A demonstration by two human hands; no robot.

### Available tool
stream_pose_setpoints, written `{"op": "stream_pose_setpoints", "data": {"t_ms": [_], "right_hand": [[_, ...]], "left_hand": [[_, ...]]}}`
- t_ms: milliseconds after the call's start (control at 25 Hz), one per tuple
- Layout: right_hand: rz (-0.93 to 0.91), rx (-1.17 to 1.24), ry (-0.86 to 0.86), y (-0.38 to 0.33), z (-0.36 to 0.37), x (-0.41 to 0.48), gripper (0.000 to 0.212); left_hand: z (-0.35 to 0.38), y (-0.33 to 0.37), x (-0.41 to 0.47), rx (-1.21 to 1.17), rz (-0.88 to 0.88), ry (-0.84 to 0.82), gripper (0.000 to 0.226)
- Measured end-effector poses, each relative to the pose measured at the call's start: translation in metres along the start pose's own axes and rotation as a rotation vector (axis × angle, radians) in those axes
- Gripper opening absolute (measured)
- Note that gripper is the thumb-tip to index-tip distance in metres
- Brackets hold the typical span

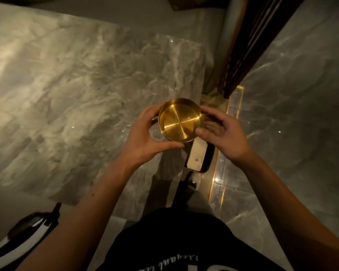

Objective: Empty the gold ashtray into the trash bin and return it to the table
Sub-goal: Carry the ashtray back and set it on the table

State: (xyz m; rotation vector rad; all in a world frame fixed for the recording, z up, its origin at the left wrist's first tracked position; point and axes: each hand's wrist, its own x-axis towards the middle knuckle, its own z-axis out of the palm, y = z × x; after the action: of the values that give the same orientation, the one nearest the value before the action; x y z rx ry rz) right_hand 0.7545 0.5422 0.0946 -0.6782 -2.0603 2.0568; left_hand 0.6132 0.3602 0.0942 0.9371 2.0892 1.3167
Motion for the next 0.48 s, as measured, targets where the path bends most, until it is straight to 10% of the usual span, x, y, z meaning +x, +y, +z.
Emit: {"op": "stream_pose_setpoints", "data": {"t_ms": [480], "right_hand": [[-0.139,-0.286,-0.118,-0.026,0.127,0.019,0.086]], "left_hand": [[-0.111,-0.05,-0.053,-0.096,-0.015,0.131,0.101]]}}
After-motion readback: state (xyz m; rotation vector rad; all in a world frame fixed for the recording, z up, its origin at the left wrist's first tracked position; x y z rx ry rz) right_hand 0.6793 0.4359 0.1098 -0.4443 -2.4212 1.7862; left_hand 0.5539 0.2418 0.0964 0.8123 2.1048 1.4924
